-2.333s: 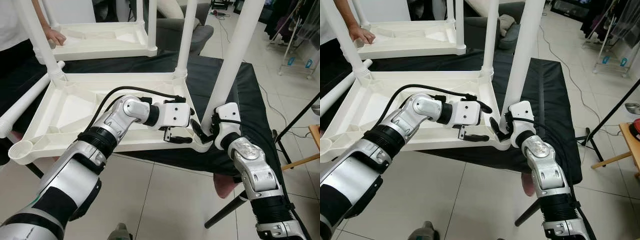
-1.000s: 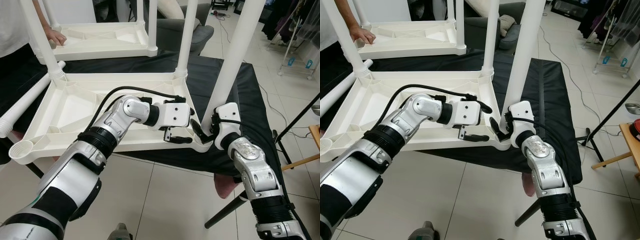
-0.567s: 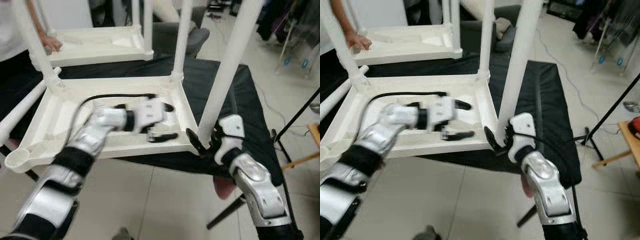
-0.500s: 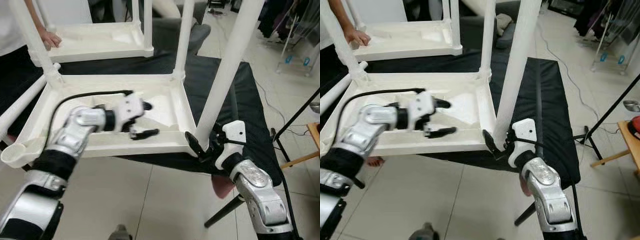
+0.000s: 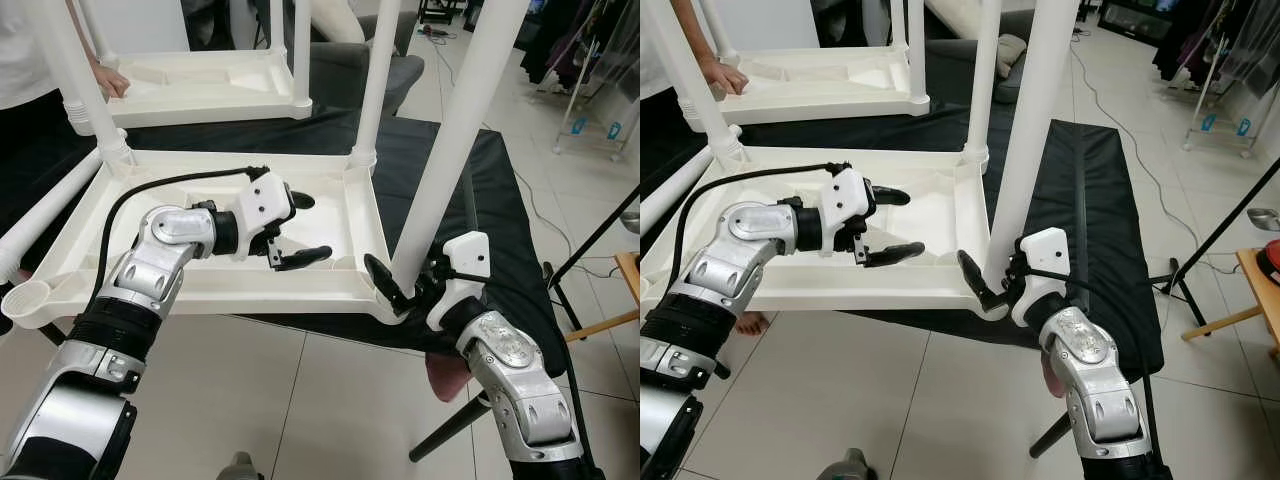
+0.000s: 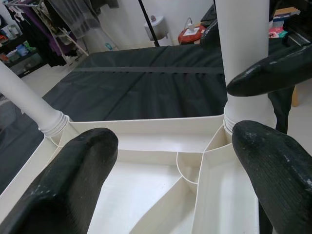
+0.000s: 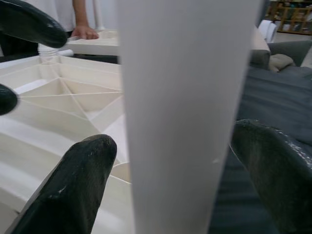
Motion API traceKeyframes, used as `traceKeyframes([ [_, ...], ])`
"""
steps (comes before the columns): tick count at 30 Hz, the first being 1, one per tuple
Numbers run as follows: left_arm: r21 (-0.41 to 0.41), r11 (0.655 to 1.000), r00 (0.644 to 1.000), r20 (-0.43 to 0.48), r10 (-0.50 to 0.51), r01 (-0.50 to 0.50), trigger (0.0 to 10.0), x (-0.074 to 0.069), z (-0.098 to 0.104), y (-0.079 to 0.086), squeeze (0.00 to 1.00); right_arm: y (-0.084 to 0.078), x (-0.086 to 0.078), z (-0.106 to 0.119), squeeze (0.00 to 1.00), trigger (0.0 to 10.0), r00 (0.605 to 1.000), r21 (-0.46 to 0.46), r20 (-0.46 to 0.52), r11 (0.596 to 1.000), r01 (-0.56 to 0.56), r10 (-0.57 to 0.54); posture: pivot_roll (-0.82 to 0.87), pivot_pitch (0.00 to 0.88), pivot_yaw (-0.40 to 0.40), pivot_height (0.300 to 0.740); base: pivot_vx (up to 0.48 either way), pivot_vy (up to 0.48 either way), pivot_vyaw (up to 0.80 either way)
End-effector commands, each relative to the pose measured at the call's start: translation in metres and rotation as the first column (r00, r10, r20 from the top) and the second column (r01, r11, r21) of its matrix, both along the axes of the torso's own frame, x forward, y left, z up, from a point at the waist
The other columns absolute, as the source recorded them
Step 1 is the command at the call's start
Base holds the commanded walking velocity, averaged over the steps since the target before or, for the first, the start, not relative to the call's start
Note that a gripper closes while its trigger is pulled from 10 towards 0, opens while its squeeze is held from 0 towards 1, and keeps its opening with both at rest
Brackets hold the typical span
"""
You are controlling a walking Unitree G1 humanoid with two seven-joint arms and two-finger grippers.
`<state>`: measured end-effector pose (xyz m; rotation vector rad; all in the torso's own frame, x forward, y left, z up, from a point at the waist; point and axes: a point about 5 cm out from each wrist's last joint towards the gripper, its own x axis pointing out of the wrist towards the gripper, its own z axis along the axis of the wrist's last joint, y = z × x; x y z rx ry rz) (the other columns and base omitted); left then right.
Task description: Building children table
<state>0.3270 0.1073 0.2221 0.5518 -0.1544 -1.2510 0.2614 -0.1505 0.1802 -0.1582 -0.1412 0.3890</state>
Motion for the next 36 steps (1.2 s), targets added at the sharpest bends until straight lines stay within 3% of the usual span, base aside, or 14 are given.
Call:
traceKeyframes([
  [1, -0.070, 0.987, 0.990, 0.003, 0.142, -0.141, 10.0, 0.0035, 0.0005, 0.0050, 0.00, -0.0053, 0.0042, 0.0010, 0.00, 10.0, 0.998, -0.009, 0.003, 0.998, 0.063, -0.063, 0.13, 0.000, 0.000, 0.740, 0.000, 0.000, 0.00],
  [6, -0.082, 0.976, 0.980, -0.017, 0.199, -0.200, 10.0, 0.0033, -0.0029, 0.0085, 0.00, -0.0089, 0.0081, -0.0007, 0.00, 10.0, 0.994, -0.021, 0.000, 0.993, 0.113, -0.113, 0.13, 0.000, 0.000, 0.740, 0.000, 0.000, 0.00],
  [7, -0.083, 0.963, 0.966, -0.030, 0.256, -0.258, 10.0, 0.0040, -0.0066, 0.0128, 0.00, -0.0102, 0.0110, -0.0024, 0.00, 10.0, 0.990, -0.025, -0.008, 0.990, 0.138, -0.138, 0.13, 0.156, -0.014, 0.740, 0.000, 0.000, 0.00],
  [36, -0.083, 0.963, 0.966, -0.030, 0.256, -0.258, 10.0, 0.0040, -0.0066, 0.0128, 0.00, -0.0102, 0.0110, -0.0024, 0.00, 10.0, 0.990, -0.025, -0.008, 0.990, 0.138, -0.138, 0.13, 0.156, -0.014, 0.740, 0.000, 0.000, 0.00],
])
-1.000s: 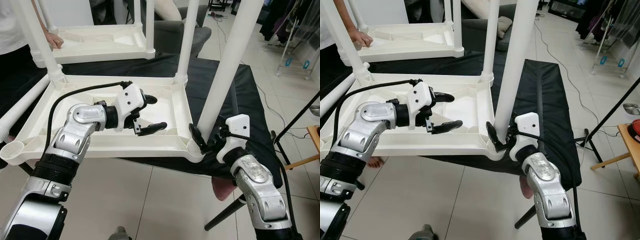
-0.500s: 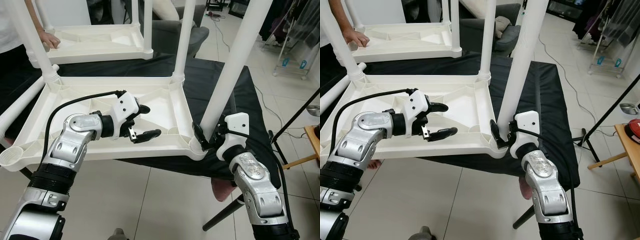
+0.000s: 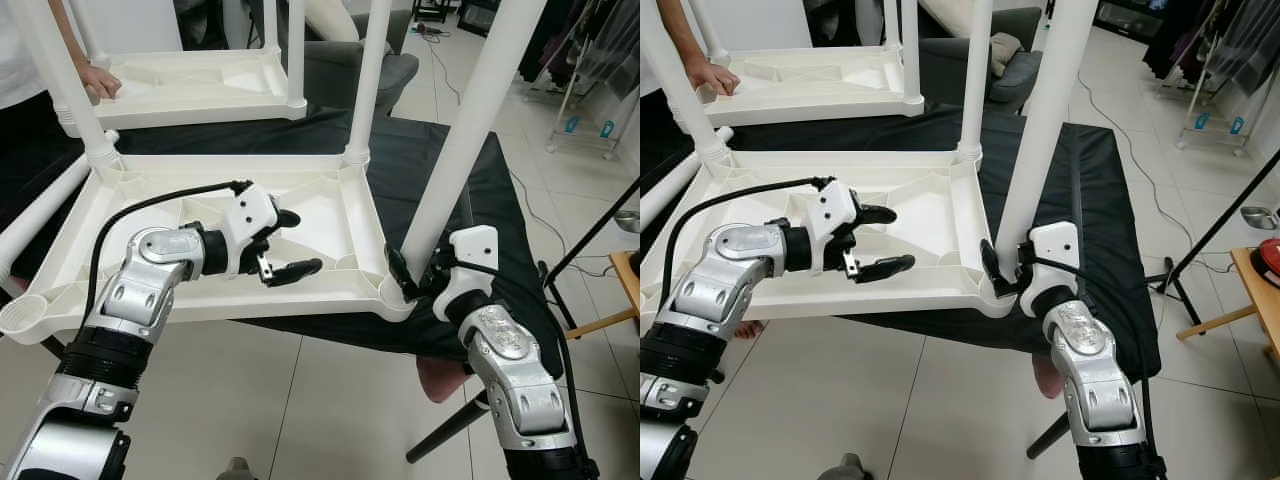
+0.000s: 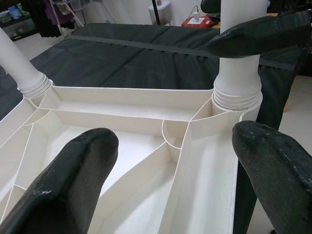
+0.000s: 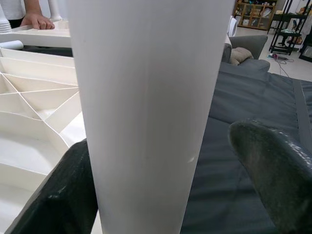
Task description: Building children table
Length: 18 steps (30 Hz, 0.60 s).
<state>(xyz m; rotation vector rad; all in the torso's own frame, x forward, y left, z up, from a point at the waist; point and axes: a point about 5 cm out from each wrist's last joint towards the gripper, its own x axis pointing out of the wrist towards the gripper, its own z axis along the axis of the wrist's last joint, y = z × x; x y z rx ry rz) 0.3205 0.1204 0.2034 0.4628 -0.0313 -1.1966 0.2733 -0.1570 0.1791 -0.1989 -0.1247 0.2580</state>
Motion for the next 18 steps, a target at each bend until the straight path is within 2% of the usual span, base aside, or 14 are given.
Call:
traceKeyframes([
  [1, -0.068, 0.982, 0.978, 0.103, 0.181, -0.175, 10.0, 0.0104, 0.0121, -0.0003, 0.00, -0.0038, -0.0010, -0.0013, 0.00, 10.0, 1.000, 0.009, -0.011, 1.000, 0.005, -0.005, 0.13, 0.156, -0.014, 0.740, 0.000, 0.000, 0.00],
  [18, -0.068, 0.982, 0.978, 0.103, 0.181, -0.175, 10.0, 0.0104, 0.0121, -0.0003, 0.00, -0.0038, -0.0010, -0.0013, 0.00, 10.0, 1.000, 0.009, -0.011, 1.000, 0.005, -0.005, 0.13, 0.156, -0.014, 0.740, 0.000, 0.000, 0.00],
])
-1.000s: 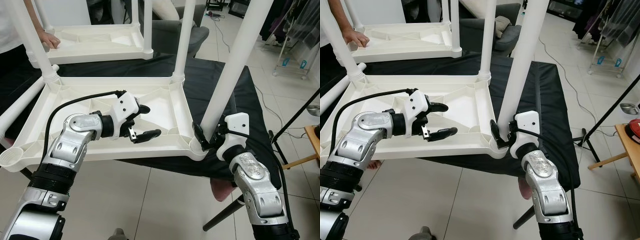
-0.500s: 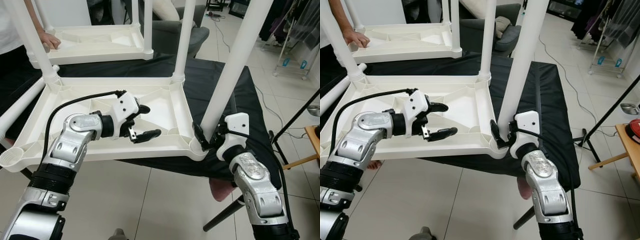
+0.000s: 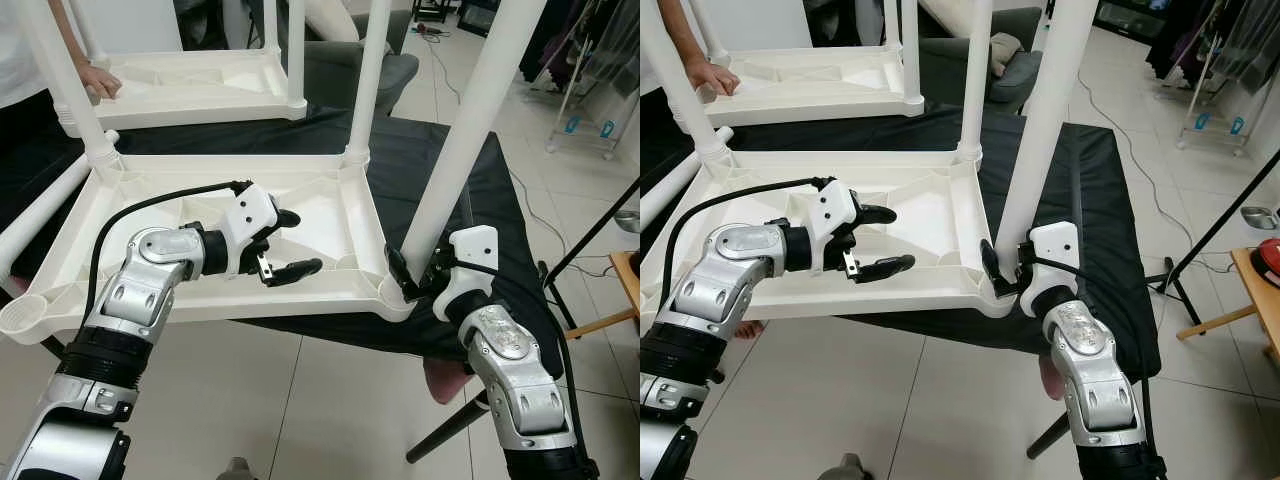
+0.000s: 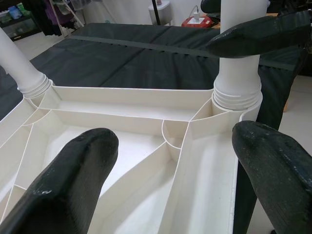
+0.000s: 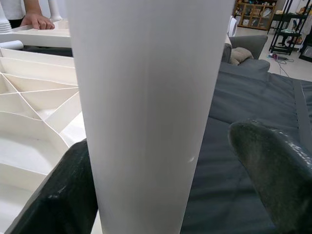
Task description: Building children table
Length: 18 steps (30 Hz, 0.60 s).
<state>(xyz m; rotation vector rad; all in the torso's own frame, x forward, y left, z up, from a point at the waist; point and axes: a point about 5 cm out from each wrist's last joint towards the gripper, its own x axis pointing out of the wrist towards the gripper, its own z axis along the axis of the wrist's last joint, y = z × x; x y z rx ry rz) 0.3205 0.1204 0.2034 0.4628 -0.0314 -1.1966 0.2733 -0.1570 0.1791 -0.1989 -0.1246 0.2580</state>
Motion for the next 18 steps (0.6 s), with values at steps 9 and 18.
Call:
traceKeyframes([
  [9, -0.068, 0.982, 0.978, 0.103, 0.181, -0.175, 10.0, 0.010, 0.012, 0.000, 0.00, -0.004, -0.001, -0.001, 0.00, 10.0, 1.000, 0.008, -0.011, 1.000, 0.005, -0.005, 0.13, 0.156, -0.014, 0.740, 0.000, 0.000, 0.00],
  [18, -0.166, 0.893, 0.896, 0.084, 0.436, -0.418, 10.0, 0.013, 0.007, 0.018, 0.00, 0.004, 0.011, -0.001, 0.00, 10.0, 1.000, 0.003, 0.000, 1.000, -0.004, 0.004, 0.16, 0.000, 0.000, 0.740, 0.000, 0.000, 0.00],
])
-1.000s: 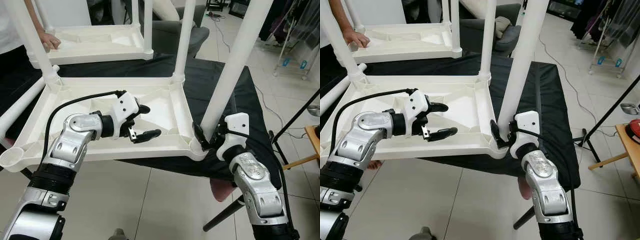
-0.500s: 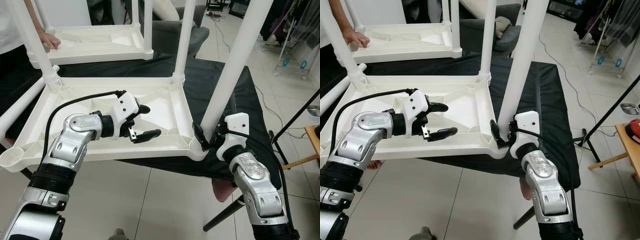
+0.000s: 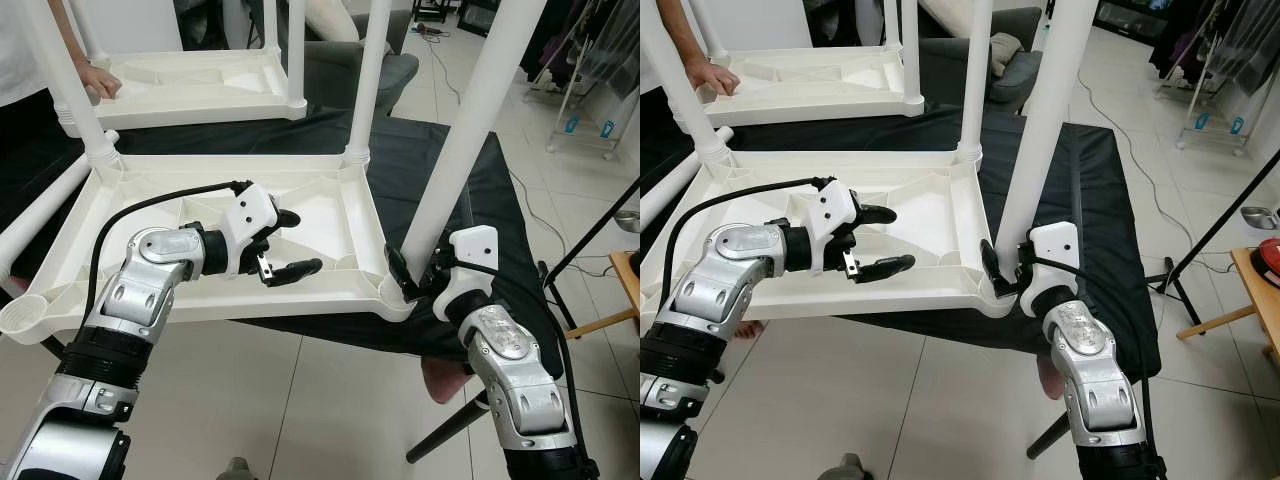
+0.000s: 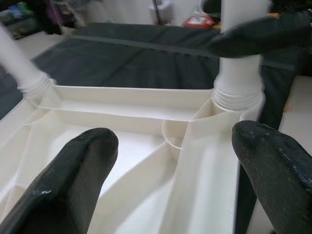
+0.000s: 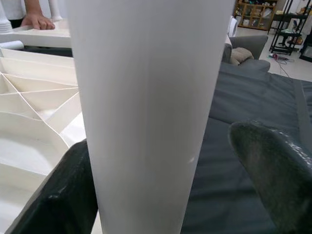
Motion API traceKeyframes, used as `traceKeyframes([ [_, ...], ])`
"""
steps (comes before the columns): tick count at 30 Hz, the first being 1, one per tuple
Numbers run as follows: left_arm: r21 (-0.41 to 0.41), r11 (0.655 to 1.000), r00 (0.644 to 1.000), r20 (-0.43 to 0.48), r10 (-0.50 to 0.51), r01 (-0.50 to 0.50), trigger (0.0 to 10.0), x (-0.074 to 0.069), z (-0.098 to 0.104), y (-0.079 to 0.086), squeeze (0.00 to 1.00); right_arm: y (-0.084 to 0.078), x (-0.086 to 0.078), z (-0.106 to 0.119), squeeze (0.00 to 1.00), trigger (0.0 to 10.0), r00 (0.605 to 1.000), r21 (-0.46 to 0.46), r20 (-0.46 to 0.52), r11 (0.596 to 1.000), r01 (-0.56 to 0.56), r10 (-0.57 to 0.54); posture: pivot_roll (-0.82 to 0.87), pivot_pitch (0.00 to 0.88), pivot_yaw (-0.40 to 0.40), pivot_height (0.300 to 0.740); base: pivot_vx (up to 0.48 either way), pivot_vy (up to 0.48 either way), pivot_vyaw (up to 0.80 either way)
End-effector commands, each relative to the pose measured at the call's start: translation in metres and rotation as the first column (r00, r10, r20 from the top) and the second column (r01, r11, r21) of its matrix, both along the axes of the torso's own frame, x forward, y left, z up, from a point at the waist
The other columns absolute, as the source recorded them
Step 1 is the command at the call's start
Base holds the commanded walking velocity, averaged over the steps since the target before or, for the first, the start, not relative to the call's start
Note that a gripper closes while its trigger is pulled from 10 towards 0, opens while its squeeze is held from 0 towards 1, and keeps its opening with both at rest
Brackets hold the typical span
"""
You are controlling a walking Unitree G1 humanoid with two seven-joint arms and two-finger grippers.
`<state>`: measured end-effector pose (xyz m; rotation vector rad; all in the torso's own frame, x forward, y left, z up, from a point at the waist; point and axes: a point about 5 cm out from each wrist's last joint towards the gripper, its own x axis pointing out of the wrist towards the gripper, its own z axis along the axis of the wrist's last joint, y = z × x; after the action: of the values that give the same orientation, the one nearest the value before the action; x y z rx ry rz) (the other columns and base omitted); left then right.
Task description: Building children table
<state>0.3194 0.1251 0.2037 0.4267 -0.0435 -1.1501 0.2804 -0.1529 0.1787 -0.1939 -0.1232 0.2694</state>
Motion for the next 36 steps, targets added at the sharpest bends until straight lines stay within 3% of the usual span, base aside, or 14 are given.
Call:
traceKeyframes([
  [1, -0.187, 0.840, 0.845, 0.071, 0.529, -0.510, 10.0, 0.015, 0.004, 0.023, 0.00, 0.007, 0.011, 0.001, 0.00, 10.0, 1.000, -0.001, 0.018, 1.000, -0.018, 0.018, 0.16, 0.000, 0.000, 0.740, 0.000, 0.000, 0.00],
  [2, -0.212, 0.785, 0.795, 0.054, 0.604, -0.582, 10.0, 0.014, 0.002, 0.030, 0.00, 0.011, 0.016, 0.002, 0.00, 10.0, 0.999, -0.002, 0.030, 0.999, -0.034, 0.034, 0.16, 0.000, 0.000, 0.740, 0.000, 0.000, 0.00],
  [5, -0.212, 0.785, 0.795, 0.054, 0.604, -0.582, 10.0, 0.014, 0.002, 0.030, 0.00, 0.011, 0.016, 0.002, 0.00, 10.0, 0.999, -0.002, 0.030, 0.999, -0.034, 0.034, 0.16, 0.000, 0.000, 0.740, 0.000, 0.000, 0.00],
  [6, -0.219, 0.762, 0.773, 0.046, 0.632, -0.610, 10.0, 0.013, -0.001, 0.032, 0.00, 0.014, 0.018, 0.003, 0.00, 10.0, 0.998, 0.001, 0.037, 0.999, -0.042, 0.042, 0.16, 0.000, 0.000, 0.740, 0.000, 0.000, 0.00],
  [19, -0.195, 0.784, 0.792, 0.050, 0.608, -0.589, 10.0, 0.012, -0.003, 0.031, 0.00, 0.017, 0.016, 0.002, 0.00, 10.0, 0.997, -0.005, 0.038, 0.997, -0.072, 0.072, 0.16, 0.000, 0.000, 0.740, 0.000, 0.000, 0.00],
  [21, -0.167, 0.802, 0.806, 0.061, 0.589, -0.574, 10.0, 0.010, -0.005, 0.031, 0.00, 0.018, 0.016, 0.003, 0.00, 10.0, 0.996, -0.018, 0.038, 0.996, -0.085, 0.085, 0.15, 0.000, 0.000, 0.740, 0.000, 0.000, 0.00],
  [23, -0.073, 0.847, 0.844, 0.073, 0.531, -0.526, 10.0, 0.003, -0.008, 0.036, 0.00, 0.018, 0.019, 0.002, 0.00, 10.0, 0.993, -0.058, 0.033, 0.992, -0.114, 0.116, 0.15, 0.000, 0.000, 0.740, 0.000, 0.000, 0.00],
  [26, -0.019, 0.864, 0.861, 0.073, 0.504, -0.504, 10.0, 0.000, -0.009, 0.039, 0.00, 0.018, 0.020, 0.002, 0.00, 10.0, 0.992, -0.071, 0.032, 0.990, -0.120, 0.123, 0.15, 0.000, 0.000, 0.740, 0.000, 0.000, 0.00],
  [27, 0.051, 0.884, 0.886, 0.050, 0.462, -0.464, 10.0, -0.006, -0.012, 0.045, 0.00, 0.016, 0.023, 0.003, 0.00, 10.0, 0.992, -0.079, 0.028, 0.989, -0.122, 0.125, 0.15, 0.052, -0.135, 0.740, 0.000, 0.000, 0.00],
  [36, 0.051, 0.884, 0.886, 0.050, 0.462, -0.464, 10.0, -0.006, -0.012, 0.045, 0.00, 0.016, 0.023, 0.003, 0.00, 10.0, 0.992, -0.079, 0.028, 0.989, -0.122, 0.125, 0.15, 0.052, -0.135, 0.740, 0.000, 0.000, 0.00],
])
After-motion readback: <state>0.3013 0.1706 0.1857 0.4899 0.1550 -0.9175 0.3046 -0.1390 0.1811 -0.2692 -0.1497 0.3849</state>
